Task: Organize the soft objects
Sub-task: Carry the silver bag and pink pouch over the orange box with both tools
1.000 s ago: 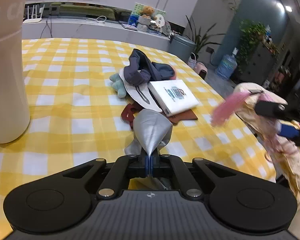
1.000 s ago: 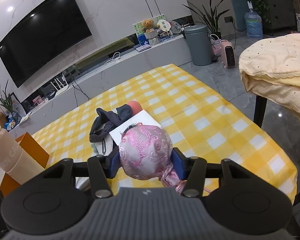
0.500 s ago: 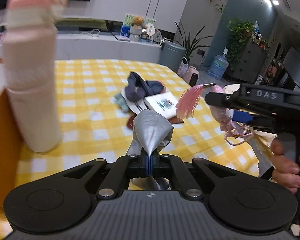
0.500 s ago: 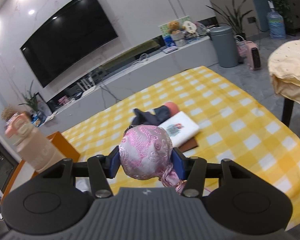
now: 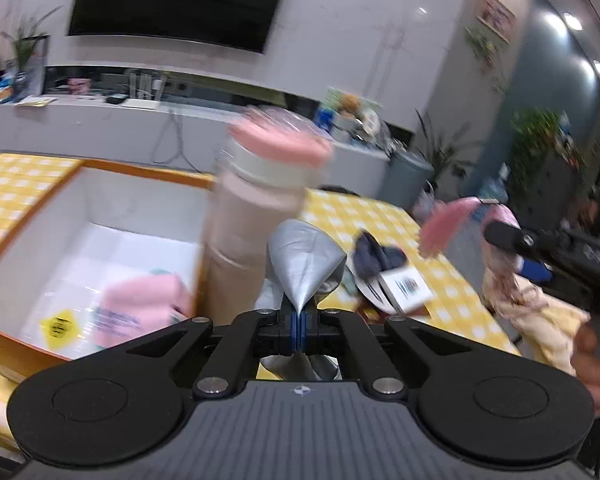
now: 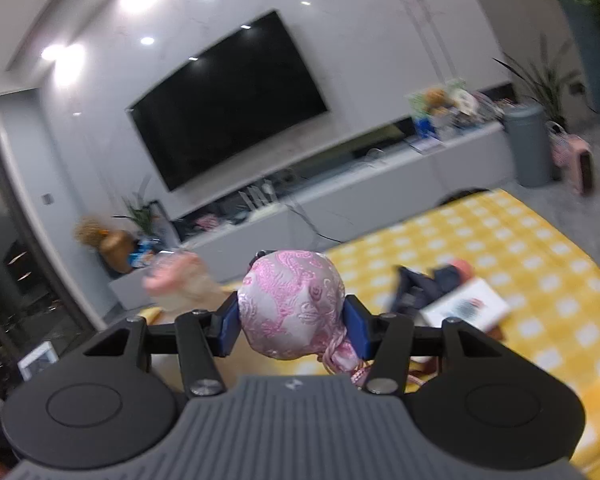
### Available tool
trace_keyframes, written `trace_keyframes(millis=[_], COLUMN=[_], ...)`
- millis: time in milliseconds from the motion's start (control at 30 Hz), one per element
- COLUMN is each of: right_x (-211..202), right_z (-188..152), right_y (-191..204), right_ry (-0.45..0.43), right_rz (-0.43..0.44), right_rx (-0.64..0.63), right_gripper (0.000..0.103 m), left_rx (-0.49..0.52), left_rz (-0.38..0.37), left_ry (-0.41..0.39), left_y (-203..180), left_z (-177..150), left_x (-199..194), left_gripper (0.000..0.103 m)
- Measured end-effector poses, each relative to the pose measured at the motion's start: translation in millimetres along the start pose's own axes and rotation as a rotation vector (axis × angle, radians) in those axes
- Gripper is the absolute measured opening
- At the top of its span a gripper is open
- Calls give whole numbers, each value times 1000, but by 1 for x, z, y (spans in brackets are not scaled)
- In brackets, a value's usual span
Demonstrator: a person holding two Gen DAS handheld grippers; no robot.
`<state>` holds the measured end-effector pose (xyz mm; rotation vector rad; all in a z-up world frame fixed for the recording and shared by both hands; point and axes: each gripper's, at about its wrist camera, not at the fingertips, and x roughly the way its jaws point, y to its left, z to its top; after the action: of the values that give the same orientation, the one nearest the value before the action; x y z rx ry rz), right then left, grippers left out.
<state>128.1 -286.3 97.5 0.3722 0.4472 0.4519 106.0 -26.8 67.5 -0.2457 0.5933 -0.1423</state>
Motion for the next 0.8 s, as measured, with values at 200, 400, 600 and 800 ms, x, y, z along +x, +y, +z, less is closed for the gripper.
trace_keyframes(millis=[200, 400, 600, 800], right_x=[14, 43, 69, 93], right_z=[-2, -12, -23, -37], right_y=[68, 112, 139, 177], right_ry=[-10, 26, 63, 102], right_rz=[114, 171, 197, 281], right_rx=[-106, -172, -216, -303], right_gripper=[53, 53, 53, 54], left_rx=[-53, -52, -58, -50], left_rz=[75, 128, 217, 265], left_ry=[-74, -63, 3, 91], left_y=[38, 82, 131, 167], left_z=[27, 49, 46, 44], left_x=[-22, -19, -5, 17], left_gripper=[2, 2, 2, 2])
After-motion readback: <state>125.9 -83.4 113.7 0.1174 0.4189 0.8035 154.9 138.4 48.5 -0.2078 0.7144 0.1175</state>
